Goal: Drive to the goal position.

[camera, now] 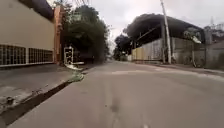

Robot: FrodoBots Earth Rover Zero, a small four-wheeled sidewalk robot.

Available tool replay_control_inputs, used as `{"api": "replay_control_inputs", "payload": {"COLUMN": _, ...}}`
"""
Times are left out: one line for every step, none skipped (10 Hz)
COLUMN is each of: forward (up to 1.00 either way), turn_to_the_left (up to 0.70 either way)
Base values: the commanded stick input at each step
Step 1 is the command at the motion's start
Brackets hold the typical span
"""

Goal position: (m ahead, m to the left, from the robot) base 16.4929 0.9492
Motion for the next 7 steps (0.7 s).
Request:
{"api": "replay_control_inputs", "payload": {"forward": 0.85, "turn_to_the_left": -0.15}}
{"api": "replay_control_inputs", "payload": {"forward": 0.85, "turn_to_the_left": 0.05}}
{"api": "replay_control_inputs", "payload": {"forward": 0.85, "turn_to_the_left": 0.03}}
{"api": "replay_control_inputs", "payload": {"forward": 0.85, "turn_to_the_left": 0.0}}
{"api": "replay_control_inputs", "payload": {"forward": 0.85, "turn_to_the_left": 0.0}}
{"api": "replay_control_inputs", "payload": {"forward": 0.85, "turn_to_the_left": 0.0}}
{"api": "replay_control_inputs", "payload": {"forward": 0.85, "turn_to_the_left": 0.0}}
